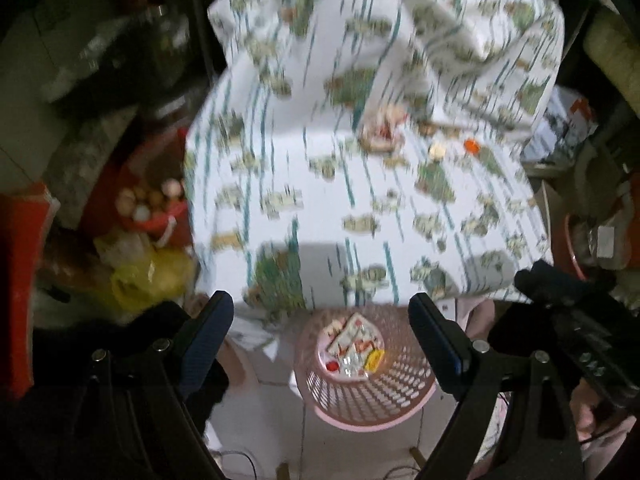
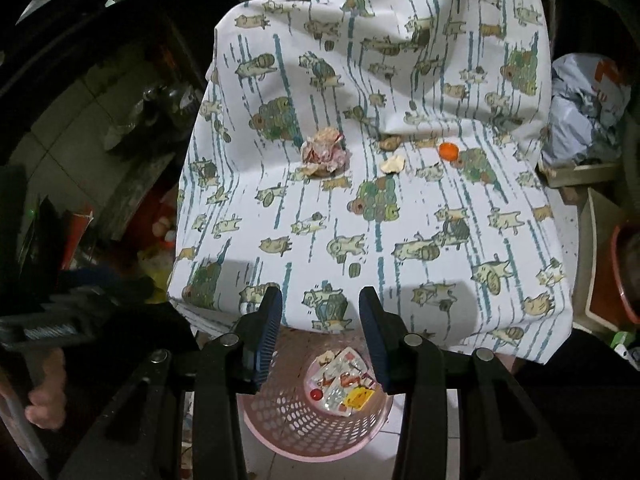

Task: Collect trash
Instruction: 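Reach the right tool to the orange cap and grasp it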

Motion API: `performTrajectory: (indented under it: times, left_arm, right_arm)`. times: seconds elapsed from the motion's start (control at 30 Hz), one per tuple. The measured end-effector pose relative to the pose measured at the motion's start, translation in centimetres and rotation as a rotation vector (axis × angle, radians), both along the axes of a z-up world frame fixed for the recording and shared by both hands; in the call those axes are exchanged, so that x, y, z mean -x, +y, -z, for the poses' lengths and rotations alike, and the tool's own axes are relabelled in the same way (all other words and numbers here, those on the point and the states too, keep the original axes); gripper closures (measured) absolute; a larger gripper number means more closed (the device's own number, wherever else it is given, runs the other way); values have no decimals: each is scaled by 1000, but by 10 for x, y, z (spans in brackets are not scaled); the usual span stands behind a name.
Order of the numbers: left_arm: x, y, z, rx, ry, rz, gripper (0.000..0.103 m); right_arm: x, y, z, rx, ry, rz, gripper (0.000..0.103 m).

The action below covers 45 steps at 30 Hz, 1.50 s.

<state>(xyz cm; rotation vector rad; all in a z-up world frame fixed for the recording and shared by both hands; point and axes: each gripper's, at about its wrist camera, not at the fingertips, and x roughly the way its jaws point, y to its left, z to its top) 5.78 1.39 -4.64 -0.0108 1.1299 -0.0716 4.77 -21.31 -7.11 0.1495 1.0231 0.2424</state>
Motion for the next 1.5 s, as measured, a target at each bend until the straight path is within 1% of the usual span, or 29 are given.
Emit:
performTrajectory:
  times: [0.17, 0.3, 0.37, 0.43, 0.47, 0.5, 0.6, 0.67, 0.73, 0.77, 0.83, 0.9, 0.93, 0.97, 1.0, 1.03, 1.07, 1.1, 1.17, 1.2, 1.27, 1.33, 1.37, 1.4, 1.5]
  left_arm:
    - [-15, 9, -55, -14, -130, 3, 14]
    - [-35, 12, -98, -32, -243, 10, 2]
    - [-46, 11, -115, -35, -293, 6, 1]
    - [-58, 9, -129, -33, -324, 0, 1]
    - [-63, 8, -133, -30, -329, 1, 1]
    - [-69, 5, -137, -31, -328, 3, 1]
    - [-83, -2, -143, -29, -336, 21, 1]
    - [-94, -5, -140, -18, -336, 16, 1]
    - [-106, -5, -128, 4, -312, 10, 1]
    - [-112, -4, -117, 17, -300, 5, 1]
    - [-123, -2, -95, 5, -269, -7, 1]
    - [-139, -2, -67, -17, -203, 1, 1]
    - [-147, -1, -55, -8, -154, 9, 1]
    - [-156, -1, -42, 13, -99, 14, 2]
    - [-163, -1, -34, 33, -60, 19, 4]
    - [-169, -1, -27, 43, -28, 21, 5]
    - [-173, -1, -21, 40, -10, 21, 7]
    - [-175, -2, -16, 35, -4, 24, 7]
    - [-180, -2, -7, 25, 20, 25, 7]
    - [-180, -2, -3, 26, 31, 22, 7]
    - [-183, 0, 4, 32, 52, 11, 7]
    - [-186, 2, 8, 33, 63, -2, 7]
    - [-186, 3, 9, 35, 67, -6, 7]
    - [-188, 4, 10, 39, 69, -8, 7]
    - [-190, 5, 11, 45, 69, -13, 7]
  right_arm:
    - [-7, -1, -20, 26, -54, -8, 60]
    - [-20, -7, -59, 35, -149, -13, 59]
    - [-28, -11, -80, 44, -194, -16, 59]
    - [-37, -13, -99, 78, -241, -29, 54]
    - [-45, -16, -111, 110, -273, -28, 49]
    - [-49, -18, -118, 122, -287, -25, 47]
    - [-70, -30, -139, 118, -308, -10, 30]
    - [-82, -38, -145, 107, -307, 1, 24]
    - [-95, -45, -144, 118, -299, 17, 20]
    - [-101, -49, -142, 124, -289, 29, 20]
    - [-115, -59, -133, 120, -257, 64, 20]
    - [-130, -71, -119, 94, -204, 97, 20]
    - [-134, -76, -113, 84, -182, 113, 20]
    - [-143, -83, -102, 70, -142, 141, 20]
    - [-154, -89, -88, 63, -88, 170, 20]
    - [-159, -91, -77, 77, -41, 194, 20]
    - [-171, -93, -58, 127, 53, 227, 20]
    - [-182, -94, -40, 144, 125, 222, 21]
    - [-195, -97, -13, 115, 184, 221, 22]
    - [-204, -99, 2, 120, 215, 235, 22]
    - [-217, -103, 21, 130, 237, 243, 23]
    - [-233, -109, 40, 147, 261, 264, 26]
    - [-242, -112, 52, 160, 282, 278, 33]
    - [-248, -112, 58, 165, 294, 283, 37]
    - [-266, -112, 79, 144, 335, 277, 39]
